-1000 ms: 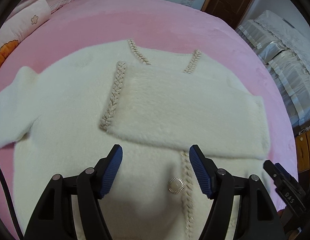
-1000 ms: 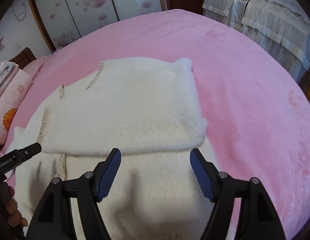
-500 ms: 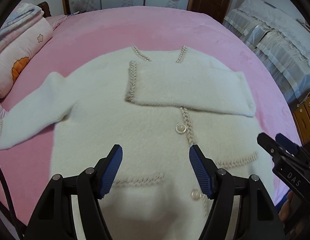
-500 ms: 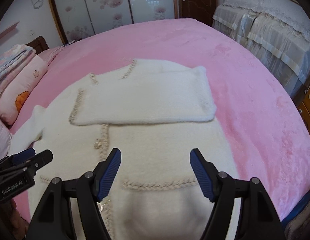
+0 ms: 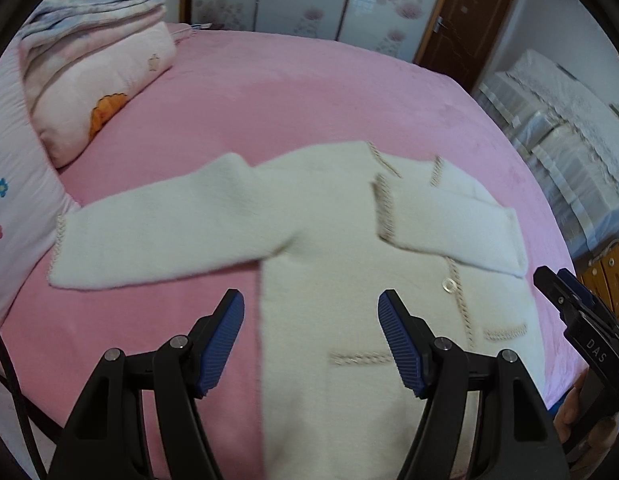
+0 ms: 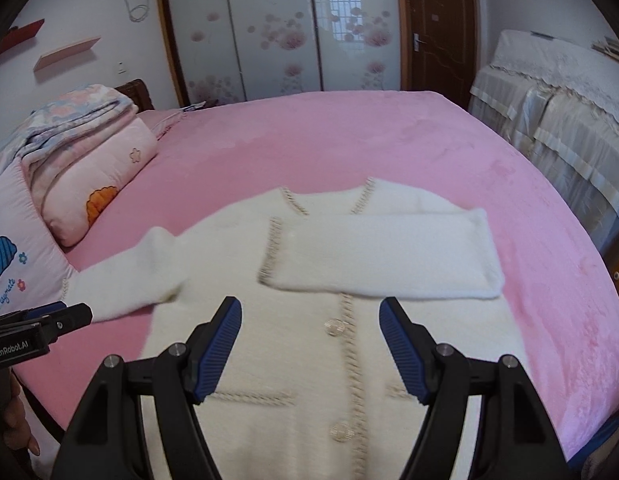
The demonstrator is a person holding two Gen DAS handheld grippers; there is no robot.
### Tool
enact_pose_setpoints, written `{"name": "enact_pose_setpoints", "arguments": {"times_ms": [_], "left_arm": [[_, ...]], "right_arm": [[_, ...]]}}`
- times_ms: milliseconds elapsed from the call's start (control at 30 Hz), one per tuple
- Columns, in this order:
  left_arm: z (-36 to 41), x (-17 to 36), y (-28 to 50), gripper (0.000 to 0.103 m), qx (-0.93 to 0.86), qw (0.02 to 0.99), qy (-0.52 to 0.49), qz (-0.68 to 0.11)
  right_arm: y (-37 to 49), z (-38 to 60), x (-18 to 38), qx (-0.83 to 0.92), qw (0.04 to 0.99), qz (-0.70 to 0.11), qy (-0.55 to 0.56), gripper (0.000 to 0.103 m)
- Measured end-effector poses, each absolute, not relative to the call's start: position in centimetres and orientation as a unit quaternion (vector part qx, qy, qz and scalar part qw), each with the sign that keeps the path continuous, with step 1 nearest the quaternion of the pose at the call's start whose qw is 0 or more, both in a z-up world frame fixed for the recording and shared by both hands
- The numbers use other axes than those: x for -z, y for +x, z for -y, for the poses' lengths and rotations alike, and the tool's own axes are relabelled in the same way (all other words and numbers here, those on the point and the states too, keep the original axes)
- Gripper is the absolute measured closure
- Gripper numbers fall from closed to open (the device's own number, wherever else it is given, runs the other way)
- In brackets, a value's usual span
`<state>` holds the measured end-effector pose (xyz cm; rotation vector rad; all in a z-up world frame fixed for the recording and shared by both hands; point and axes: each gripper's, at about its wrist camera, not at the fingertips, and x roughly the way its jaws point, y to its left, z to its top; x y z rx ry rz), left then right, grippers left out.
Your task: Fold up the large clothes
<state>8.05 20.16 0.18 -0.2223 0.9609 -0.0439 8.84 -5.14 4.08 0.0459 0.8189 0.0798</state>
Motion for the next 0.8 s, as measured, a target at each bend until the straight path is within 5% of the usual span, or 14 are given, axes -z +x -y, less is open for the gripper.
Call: {"name": "enact_pose_setpoints", "arguments": {"times_ms": [800], "left_arm": [[-42.6, 17.9, 17.8, 0.035, -0.074, 0.757, -0.329, -0.56]], "right_arm": [[19.9, -13.5, 5.3, -0.096, 0.887, -0.449, -0.058, 0.031]]}}
